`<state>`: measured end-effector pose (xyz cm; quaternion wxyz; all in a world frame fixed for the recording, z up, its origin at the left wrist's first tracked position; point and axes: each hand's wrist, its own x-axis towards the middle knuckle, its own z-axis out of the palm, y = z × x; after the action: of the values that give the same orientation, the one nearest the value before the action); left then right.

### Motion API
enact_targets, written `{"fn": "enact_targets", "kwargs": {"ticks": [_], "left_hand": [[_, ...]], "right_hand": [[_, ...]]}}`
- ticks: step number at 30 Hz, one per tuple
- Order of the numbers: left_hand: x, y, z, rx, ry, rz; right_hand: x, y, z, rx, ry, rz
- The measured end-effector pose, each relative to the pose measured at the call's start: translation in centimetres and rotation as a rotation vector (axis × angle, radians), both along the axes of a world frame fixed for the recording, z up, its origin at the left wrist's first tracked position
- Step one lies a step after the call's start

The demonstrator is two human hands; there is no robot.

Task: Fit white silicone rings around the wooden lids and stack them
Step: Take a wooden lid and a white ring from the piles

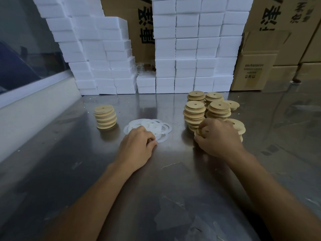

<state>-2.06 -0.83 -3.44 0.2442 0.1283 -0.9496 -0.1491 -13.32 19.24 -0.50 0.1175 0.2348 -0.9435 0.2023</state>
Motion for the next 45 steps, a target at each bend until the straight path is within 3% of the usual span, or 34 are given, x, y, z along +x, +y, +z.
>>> {"fn": "enact_targets", "kwargs": {"ticks": [7,14,21,25,30,33,38,42,45], "left_hand": [[0.0,0.3,0.0,-0.035,-0.024,0.011],[0.0,0.0,-0.1,-0.005,0.000,0.057],[0.2,-0.2,0.2,0.092,0.021,0.076],[0.3,-0.4,0.2,0.113,0.002,0.045],[0.1,-0.7,0.2,0.136,-0.056,0.027],[-0.1,-1.1,0.0,0.142,-0.068,0.009],[-0.2,-1.4,0.4,0.163,0.181,-0.065],[-0.4,-0.8,0.8,0.360,0.351,-0.082],[-0.7,-0.4,1.2,0.662,0.398,-0.150]], "right_hand": [[0.0,0.0,-0.1,-0.079,-0.021,0.013],[1.2,-1.1,0.1,-0.497,-0.098,0.187],[2.8,-2.6,0.0,-0.811,-0.395,0.278],[2.8,-3.0,-0.5,-0.889,-0.498,0.348],[2.5,-3.1,-0.9,-0.830,-0.394,0.285],[2.2,-3.0,-1.2,-0.839,-0.432,0.290],[2.2,-2.7,-1.0,-0.829,-0.389,0.281],[2.5,-2.6,-0.8,-0.813,-0.344,0.335],[3.0,-2.9,-0.7,-0.821,-0.286,0.382]]}}
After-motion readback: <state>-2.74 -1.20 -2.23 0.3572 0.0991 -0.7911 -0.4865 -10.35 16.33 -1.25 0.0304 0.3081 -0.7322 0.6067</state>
